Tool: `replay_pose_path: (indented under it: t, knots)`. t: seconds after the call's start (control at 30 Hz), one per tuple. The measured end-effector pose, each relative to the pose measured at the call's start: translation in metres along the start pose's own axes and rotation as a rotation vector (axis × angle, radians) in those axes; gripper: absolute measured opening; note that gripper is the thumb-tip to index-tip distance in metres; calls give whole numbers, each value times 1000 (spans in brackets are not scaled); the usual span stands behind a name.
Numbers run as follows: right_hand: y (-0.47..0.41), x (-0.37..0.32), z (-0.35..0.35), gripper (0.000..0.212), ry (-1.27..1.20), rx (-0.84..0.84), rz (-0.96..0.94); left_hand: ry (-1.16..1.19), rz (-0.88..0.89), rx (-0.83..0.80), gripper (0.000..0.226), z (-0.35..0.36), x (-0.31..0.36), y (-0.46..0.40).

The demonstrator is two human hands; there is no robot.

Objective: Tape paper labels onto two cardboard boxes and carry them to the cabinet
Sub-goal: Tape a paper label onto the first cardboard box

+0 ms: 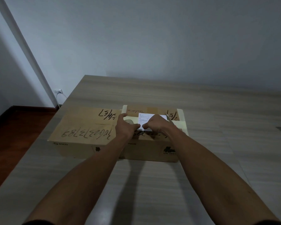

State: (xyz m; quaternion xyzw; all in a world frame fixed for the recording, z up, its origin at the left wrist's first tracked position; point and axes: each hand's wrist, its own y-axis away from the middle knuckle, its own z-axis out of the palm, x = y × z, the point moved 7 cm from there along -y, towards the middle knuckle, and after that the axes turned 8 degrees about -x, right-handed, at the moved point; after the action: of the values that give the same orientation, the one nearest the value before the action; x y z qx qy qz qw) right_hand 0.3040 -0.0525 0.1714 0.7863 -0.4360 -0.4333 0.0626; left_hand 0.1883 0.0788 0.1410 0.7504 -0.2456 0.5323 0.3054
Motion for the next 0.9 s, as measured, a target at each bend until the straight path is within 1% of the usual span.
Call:
replay_pose_path:
  t: [0.1, 0.13, 0.17, 0.27, 0.3, 0.47, 0.8, 0.87, 0.9]
  knots:
    - [-5, 4, 11, 11, -58, -8, 22, -53, -35, 42, 81, 2, -8, 2]
    - [-7, 4, 13, 14, -69, -7, 21, -83, -38, 49, 80, 3, -8, 2]
    - [-8, 4, 15, 16, -65, -1, 20, -113, -40, 55, 79, 4, -9, 2]
    - [-8, -1, 17, 5, -16, 19, 15, -173, -55, 72, 76, 5, -10, 2]
    - [-9, -1, 17, 5, -4, 28, 18, -187, -61, 77, 76, 5, -11, 3]
    - [-12, 0, 19, 6, 10, 50, 39, -225, -75, 112, 76, 7, -11, 3]
    - [-15, 1, 24, 6, -2, 98, 76, -277, -97, 118, 87, 9, -11, 4]
    - [-15, 1, 25, 8, 7, 108, 92, -284, -95, 120, 90, 10, -11, 5]
    - [-15, 2, 23, 13, 25, 120, 100, -294, -95, 125, 92, 9, -11, 6]
